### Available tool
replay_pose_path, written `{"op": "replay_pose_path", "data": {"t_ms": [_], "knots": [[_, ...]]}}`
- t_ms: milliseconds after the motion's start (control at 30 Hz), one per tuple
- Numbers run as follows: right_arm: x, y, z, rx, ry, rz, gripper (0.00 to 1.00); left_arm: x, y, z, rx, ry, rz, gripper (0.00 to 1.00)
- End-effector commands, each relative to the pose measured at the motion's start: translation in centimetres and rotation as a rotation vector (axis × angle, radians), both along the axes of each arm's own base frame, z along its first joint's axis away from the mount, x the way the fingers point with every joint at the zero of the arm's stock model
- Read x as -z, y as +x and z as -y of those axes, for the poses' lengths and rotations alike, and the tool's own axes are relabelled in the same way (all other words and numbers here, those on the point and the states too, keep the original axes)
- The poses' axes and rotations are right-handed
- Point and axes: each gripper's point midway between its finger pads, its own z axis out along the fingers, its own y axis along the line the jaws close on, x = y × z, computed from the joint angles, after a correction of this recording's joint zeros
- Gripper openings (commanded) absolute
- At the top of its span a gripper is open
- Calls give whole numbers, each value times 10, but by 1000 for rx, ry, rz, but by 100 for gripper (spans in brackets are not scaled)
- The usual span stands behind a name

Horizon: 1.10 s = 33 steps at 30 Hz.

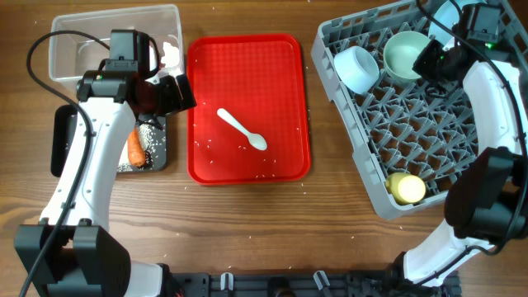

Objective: Sort waste into correct bins and load items into the dishwasher rack
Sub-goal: 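Set the green bowl upside down in the rack and release it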

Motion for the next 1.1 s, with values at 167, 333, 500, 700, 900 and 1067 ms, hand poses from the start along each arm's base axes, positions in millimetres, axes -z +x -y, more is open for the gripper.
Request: {"op": "replay_pose_path", "data": {"t_ms": [167,333,500,700,900,1067], "knots": [[-3,0,28,70,-136,-9,4,5,-1,-2,2,11,-12,100],[-85,-3,58,118,-380,151,4,5,-1,-2,2,11,-12,100],[-133,-10,82,147,-725,153,4,5,-1,-2,2,11,-12,100],[-152,39,46,-117,-1180,75,4,5,-1,-2,2,11,-12,100],[-88,59,41,-209,-1306,-132,4,5,-1,-2,2,11,-12,100],[-76,62,48,-185,-1365,-192,4,5,-1,-2,2,11,-12,100]]}}
